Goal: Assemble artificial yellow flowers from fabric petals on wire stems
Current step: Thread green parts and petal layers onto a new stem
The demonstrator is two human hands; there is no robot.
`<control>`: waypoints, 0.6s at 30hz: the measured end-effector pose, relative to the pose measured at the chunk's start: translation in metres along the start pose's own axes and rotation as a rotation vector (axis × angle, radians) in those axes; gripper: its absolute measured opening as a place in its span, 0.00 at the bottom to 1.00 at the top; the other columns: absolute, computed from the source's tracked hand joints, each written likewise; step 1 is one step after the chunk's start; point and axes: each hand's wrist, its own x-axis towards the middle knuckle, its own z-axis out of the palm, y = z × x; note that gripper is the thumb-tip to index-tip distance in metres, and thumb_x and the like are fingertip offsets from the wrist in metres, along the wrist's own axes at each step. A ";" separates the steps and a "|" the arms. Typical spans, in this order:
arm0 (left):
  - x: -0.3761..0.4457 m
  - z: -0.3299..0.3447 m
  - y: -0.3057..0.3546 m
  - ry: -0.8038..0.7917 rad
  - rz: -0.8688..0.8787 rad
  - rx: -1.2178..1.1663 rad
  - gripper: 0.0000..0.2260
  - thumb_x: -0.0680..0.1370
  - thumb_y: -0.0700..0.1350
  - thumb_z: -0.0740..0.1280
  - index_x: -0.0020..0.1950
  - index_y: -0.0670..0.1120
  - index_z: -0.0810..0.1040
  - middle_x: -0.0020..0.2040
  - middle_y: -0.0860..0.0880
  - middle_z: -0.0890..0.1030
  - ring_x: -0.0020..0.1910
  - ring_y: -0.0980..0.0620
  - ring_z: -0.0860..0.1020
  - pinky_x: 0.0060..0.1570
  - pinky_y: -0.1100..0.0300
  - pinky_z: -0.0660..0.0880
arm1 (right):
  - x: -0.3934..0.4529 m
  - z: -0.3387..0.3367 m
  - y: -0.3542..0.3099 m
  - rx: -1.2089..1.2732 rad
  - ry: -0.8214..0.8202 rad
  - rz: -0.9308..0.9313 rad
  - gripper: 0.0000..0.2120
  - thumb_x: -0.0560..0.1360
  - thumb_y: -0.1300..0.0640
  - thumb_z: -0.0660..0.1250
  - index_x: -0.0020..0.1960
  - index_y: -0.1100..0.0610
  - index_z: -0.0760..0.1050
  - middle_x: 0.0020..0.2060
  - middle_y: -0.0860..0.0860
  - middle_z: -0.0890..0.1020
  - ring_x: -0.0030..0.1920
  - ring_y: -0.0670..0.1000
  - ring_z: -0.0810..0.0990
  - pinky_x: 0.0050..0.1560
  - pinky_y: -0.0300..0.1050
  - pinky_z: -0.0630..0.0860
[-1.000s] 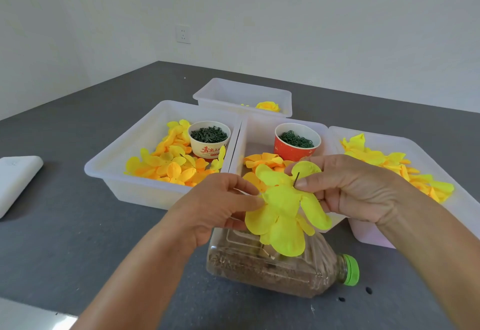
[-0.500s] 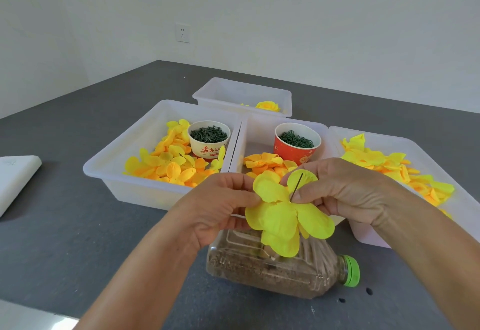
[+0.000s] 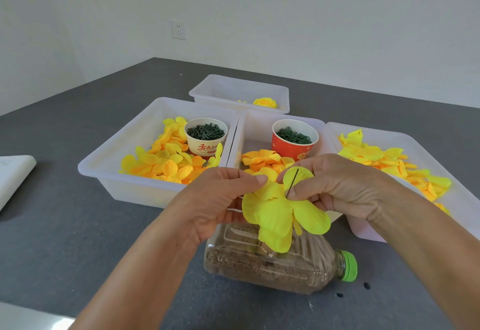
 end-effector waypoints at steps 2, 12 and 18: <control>0.002 0.001 0.000 0.005 -0.009 0.004 0.17 0.59 0.48 0.73 0.43 0.41 0.79 0.37 0.47 0.83 0.32 0.52 0.81 0.31 0.60 0.78 | -0.001 0.000 0.000 -0.007 -0.002 -0.006 0.17 0.55 0.65 0.72 0.44 0.59 0.80 0.36 0.54 0.84 0.37 0.52 0.83 0.41 0.47 0.81; -0.003 0.009 0.001 0.036 -0.002 0.065 0.28 0.52 0.49 0.76 0.49 0.43 0.77 0.44 0.45 0.82 0.38 0.50 0.82 0.34 0.57 0.79 | -0.005 0.003 -0.002 -0.050 0.036 -0.055 0.11 0.67 0.73 0.69 0.43 0.58 0.80 0.35 0.53 0.83 0.36 0.50 0.83 0.32 0.41 0.79; -0.008 0.018 0.003 0.070 0.165 0.204 0.19 0.56 0.46 0.78 0.46 0.48 0.81 0.54 0.37 0.80 0.49 0.42 0.79 0.53 0.47 0.76 | -0.007 0.004 -0.002 -0.050 0.050 -0.055 0.11 0.67 0.73 0.69 0.42 0.59 0.80 0.34 0.53 0.83 0.35 0.50 0.82 0.34 0.42 0.80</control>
